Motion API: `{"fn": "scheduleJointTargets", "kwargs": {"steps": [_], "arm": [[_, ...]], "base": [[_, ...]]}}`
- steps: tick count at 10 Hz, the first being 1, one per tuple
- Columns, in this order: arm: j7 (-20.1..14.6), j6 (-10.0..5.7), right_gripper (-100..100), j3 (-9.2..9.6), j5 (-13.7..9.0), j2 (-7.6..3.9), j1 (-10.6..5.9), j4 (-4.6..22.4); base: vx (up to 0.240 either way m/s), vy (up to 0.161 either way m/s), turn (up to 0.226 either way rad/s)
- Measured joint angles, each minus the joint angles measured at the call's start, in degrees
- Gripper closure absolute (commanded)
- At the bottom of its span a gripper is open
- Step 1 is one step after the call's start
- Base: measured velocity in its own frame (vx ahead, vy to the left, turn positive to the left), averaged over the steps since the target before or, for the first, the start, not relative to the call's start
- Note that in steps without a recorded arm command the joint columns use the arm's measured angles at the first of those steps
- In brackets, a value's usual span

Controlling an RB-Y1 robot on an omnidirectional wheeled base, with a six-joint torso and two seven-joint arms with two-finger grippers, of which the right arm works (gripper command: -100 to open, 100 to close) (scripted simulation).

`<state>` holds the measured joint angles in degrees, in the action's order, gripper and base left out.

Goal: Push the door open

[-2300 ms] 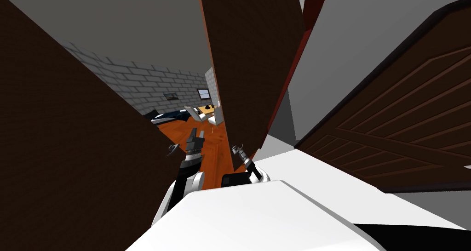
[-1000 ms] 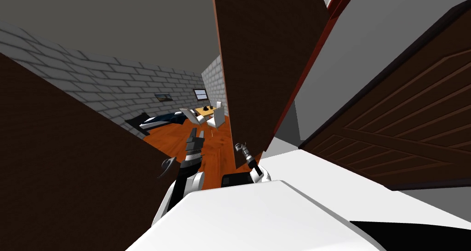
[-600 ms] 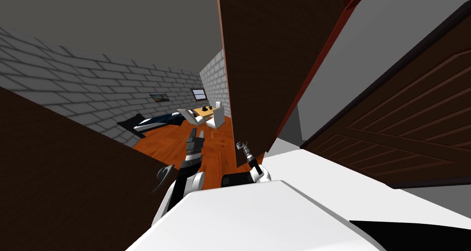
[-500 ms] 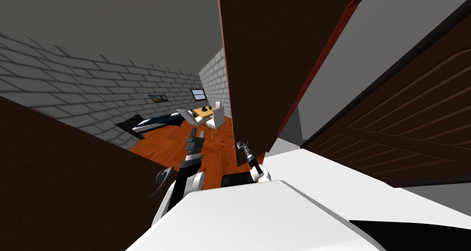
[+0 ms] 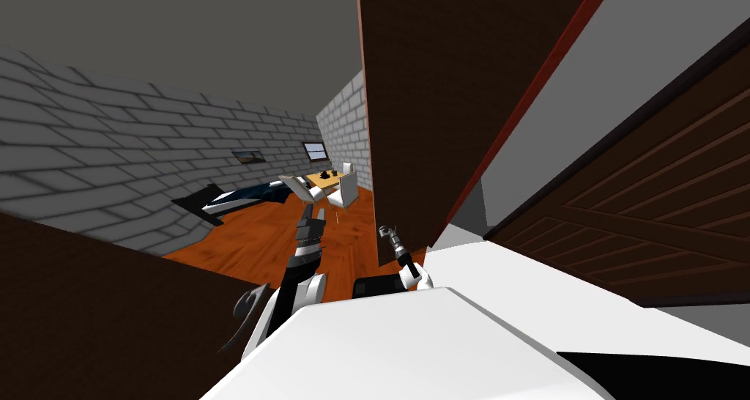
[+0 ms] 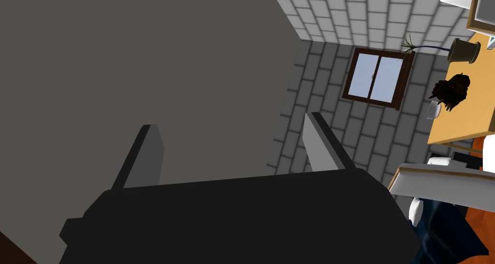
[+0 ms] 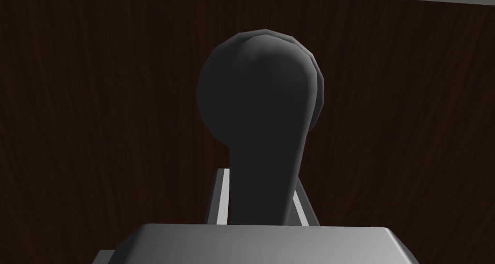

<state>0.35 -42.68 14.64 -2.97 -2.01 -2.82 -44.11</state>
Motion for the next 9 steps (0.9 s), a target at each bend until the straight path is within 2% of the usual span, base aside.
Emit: {"fn": "scheduleJointTargets", "kwargs": {"steps": [2, 3, 5, 7, 9], "arm": [[0.2, -0.67, 100, -1.31, -0.6, -0.38, -0.73, 1.2], [0.5, -0.37, 100, -1.98, -0.9, -0.49, -0.22, 0.5], [1.2, -0.28, 100, -3.41, -1.5, -0.41, -0.67, 0.2], [1.3, -0.39, 100, -4.69, -2.2, -1.08, -0.37, 0.3], [2.1, 0.18, 100, -6.27, -2.8, -0.84, -0.36, 0.0]], "base": [[0.234, 0.105, -0.069], [0.173, 0.121, -0.052], [0.138, 0.127, -0.077], [0.144, 0.129, -0.076], [0.135, 0.12, -0.06]]}}
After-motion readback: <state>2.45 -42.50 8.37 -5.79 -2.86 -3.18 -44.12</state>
